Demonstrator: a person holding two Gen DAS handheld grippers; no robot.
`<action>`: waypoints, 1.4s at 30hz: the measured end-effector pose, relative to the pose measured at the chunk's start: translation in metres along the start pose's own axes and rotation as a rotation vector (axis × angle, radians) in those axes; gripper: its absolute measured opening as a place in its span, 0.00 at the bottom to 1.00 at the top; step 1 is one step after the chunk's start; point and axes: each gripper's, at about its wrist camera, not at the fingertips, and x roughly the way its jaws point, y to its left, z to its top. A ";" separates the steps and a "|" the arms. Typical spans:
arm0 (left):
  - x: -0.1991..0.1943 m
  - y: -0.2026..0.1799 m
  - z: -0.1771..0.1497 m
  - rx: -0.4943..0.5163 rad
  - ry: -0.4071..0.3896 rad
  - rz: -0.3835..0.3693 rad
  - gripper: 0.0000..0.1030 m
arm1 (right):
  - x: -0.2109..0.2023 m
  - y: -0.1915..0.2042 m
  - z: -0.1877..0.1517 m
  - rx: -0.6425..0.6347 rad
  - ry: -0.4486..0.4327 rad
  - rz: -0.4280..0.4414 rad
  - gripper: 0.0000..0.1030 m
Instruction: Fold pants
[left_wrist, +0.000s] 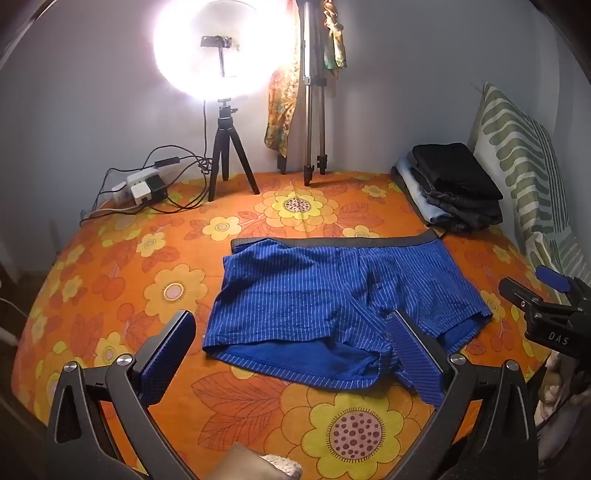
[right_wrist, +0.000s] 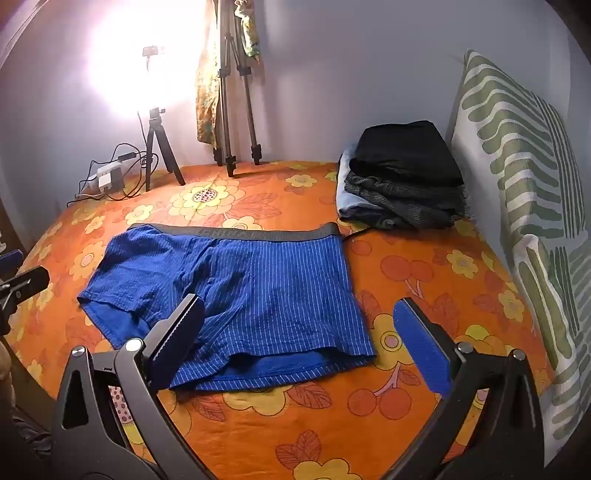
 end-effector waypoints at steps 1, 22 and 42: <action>0.000 0.000 0.000 0.002 -0.002 0.005 1.00 | 0.000 0.000 0.000 0.002 -0.001 0.002 1.00; -0.002 0.007 0.005 -0.012 -0.015 0.002 1.00 | -0.001 -0.006 0.000 0.009 0.005 -0.003 1.00; -0.005 0.001 0.005 0.004 -0.021 0.000 1.00 | 0.001 -0.002 -0.001 0.004 0.008 -0.005 1.00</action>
